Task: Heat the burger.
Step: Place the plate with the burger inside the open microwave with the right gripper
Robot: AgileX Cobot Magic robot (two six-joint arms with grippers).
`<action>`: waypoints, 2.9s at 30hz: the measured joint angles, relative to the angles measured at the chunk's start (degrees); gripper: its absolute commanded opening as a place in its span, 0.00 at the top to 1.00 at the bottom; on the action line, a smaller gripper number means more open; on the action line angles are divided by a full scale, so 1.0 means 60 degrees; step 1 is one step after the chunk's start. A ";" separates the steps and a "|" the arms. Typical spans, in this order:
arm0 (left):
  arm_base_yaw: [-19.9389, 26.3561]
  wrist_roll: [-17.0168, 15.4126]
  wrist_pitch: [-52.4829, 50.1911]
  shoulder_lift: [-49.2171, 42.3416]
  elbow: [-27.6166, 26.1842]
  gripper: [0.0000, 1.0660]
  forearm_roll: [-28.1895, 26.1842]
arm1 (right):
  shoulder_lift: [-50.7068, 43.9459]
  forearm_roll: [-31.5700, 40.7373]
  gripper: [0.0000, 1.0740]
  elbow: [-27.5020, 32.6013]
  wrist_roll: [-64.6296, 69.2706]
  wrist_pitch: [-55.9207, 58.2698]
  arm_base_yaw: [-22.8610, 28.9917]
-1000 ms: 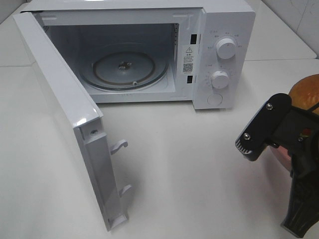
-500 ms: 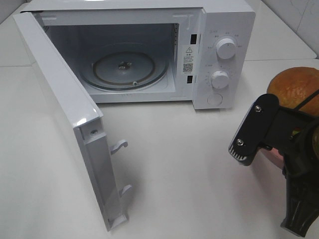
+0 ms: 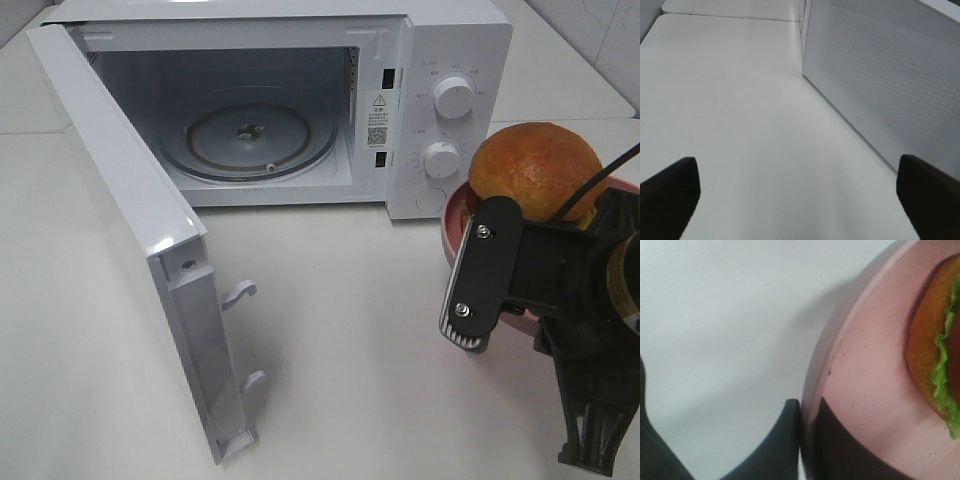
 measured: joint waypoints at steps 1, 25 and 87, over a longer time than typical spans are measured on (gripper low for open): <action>0.0000 0.0000 0.0000 0.0000 0.0000 0.06 0.0000 | 0.0000 0.0000 1.00 0.0000 0.0000 0.0000 0.0000; 0.0000 0.0000 0.0000 0.0000 0.0000 0.06 0.0000 | 0.0019 -0.0067 0.98 0.0057 -0.3848 -0.1853 0.0000; 0.0000 0.0000 0.0000 0.0000 0.0000 0.06 0.0000 | 0.0057 0.5071 0.98 0.0057 -1.4057 -0.4374 -0.2320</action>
